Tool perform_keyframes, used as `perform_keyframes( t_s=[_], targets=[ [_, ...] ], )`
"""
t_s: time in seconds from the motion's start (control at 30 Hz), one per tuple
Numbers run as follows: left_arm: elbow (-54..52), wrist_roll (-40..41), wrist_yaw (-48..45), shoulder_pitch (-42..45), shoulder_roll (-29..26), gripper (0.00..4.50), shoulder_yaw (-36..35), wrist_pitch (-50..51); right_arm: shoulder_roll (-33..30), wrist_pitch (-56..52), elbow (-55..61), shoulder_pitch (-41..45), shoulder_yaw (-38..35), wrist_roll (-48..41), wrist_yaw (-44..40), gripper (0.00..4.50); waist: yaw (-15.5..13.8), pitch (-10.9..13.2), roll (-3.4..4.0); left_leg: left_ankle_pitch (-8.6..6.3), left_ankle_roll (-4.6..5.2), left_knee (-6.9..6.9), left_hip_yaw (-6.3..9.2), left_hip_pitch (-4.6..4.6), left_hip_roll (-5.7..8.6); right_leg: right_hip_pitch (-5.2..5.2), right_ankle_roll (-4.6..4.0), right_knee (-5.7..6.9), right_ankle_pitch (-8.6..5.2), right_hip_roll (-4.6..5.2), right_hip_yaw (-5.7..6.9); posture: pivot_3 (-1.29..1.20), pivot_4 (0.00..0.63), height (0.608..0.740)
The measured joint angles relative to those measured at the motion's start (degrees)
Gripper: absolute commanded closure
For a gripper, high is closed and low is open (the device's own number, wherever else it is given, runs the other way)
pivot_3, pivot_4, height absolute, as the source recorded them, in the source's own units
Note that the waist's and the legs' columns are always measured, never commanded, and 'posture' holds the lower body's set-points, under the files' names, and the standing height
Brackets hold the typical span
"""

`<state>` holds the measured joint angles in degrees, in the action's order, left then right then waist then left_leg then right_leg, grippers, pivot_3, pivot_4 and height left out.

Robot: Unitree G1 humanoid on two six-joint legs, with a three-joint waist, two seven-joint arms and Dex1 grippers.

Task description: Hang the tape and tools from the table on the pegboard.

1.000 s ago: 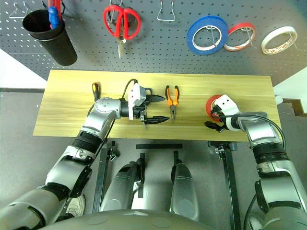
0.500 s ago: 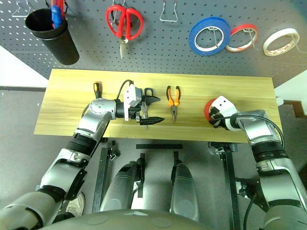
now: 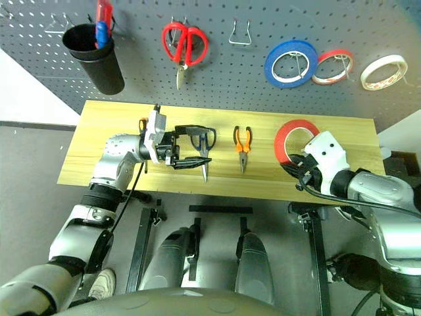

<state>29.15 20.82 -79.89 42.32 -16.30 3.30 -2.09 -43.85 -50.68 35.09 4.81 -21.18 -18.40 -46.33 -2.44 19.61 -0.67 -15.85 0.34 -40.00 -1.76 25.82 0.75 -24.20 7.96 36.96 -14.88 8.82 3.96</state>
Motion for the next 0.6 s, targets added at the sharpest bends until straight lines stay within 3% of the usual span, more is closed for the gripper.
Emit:
perform_keyframes(
  t_s=[0.17, 0.33, 0.6],
  targets=[
    [2.20, 1.46, -1.44, 5.33, 2.81, 0.00, -0.88, -1.97, -3.12, -2.25, 4.73, 3.38, -6.52, -2.31, 2.80, 3.83, 0.28, -2.29, -0.11, 0.00, 0.01, 0.02, 0.02, 0.00, 0.11, 0.09, 0.14, -0.15, 0.08, 0.01, 0.00, -0.08, 0.124, 0.728],
    [8.38, 1.45, -1.08, 9.51, 4.23, 0.00, -2.07, -6.21, -5.69, -1.06, 2.02, 6.81, -6.63, -1.96, 5.32, 3.83, 0.70, -4.74, -0.11, -0.01, 0.03, 0.06, -0.02, -0.27, 0.09, 0.37, 0.14, -0.46, 0.08, -0.02, 0.00, -0.10, 0.099, 0.728],
    [14.17, 1.08, -0.99, 13.98, 6.65, 0.00, -2.57, -8.83, -6.73, 9.29, -15.61, 13.33, 1.01, 2.56, 7.78, 3.83, 2.32, -6.28, -0.06, -0.09, 0.21, -0.02, -0.01, -0.49, 0.10, 0.83, 0.39, -0.81, 0.33, -0.04, -0.01, -0.07, 0.086, 0.728]
  ],
)
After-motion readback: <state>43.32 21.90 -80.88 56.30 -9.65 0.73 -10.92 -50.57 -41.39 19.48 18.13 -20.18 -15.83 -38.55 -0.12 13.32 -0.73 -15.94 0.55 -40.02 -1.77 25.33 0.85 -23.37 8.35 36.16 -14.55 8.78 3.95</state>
